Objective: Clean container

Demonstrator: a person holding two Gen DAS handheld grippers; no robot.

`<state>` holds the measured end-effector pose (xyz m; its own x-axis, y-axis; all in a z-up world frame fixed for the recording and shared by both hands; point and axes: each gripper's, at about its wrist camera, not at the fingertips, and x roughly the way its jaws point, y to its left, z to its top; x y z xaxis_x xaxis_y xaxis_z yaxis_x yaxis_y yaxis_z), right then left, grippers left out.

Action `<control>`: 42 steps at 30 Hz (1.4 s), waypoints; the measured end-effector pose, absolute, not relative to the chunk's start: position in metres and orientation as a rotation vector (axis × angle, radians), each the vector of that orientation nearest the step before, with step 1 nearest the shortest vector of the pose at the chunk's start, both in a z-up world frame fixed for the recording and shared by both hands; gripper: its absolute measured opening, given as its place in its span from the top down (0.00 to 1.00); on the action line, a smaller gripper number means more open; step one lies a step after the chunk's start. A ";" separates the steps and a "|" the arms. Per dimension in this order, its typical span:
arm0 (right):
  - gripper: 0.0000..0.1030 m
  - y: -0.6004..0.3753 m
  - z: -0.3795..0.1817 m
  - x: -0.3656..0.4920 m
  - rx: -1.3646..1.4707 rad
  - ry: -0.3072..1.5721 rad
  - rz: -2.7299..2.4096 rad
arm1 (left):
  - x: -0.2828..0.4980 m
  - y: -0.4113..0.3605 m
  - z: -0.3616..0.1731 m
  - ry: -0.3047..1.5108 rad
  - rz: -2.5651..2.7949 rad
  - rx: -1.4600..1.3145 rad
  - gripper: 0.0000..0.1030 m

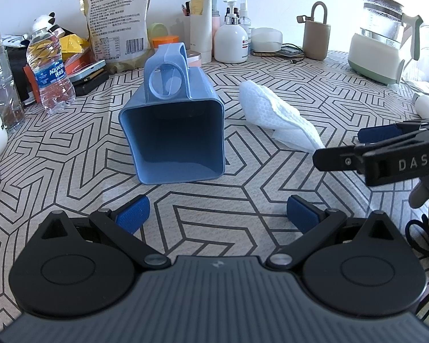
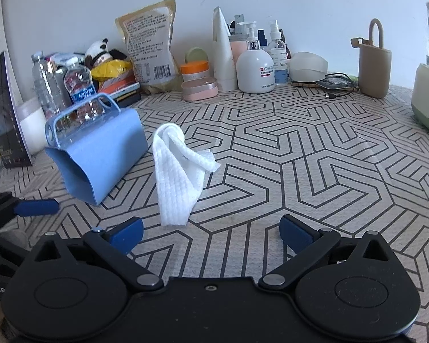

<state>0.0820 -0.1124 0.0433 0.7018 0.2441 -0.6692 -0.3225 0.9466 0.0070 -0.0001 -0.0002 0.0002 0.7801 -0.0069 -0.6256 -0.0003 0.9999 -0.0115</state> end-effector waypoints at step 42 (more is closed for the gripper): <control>0.00 -0.116 0.039 0.085 -0.116 0.738 0.320 | -0.010 0.001 0.002 0.690 0.103 -0.062 0.00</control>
<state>0.0855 -0.1164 0.0390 0.6941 0.2459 -0.6766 -0.3267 0.9451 0.0083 -0.0099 0.0013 0.0017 0.7666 0.0742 -0.6378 -0.1149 0.9931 -0.0226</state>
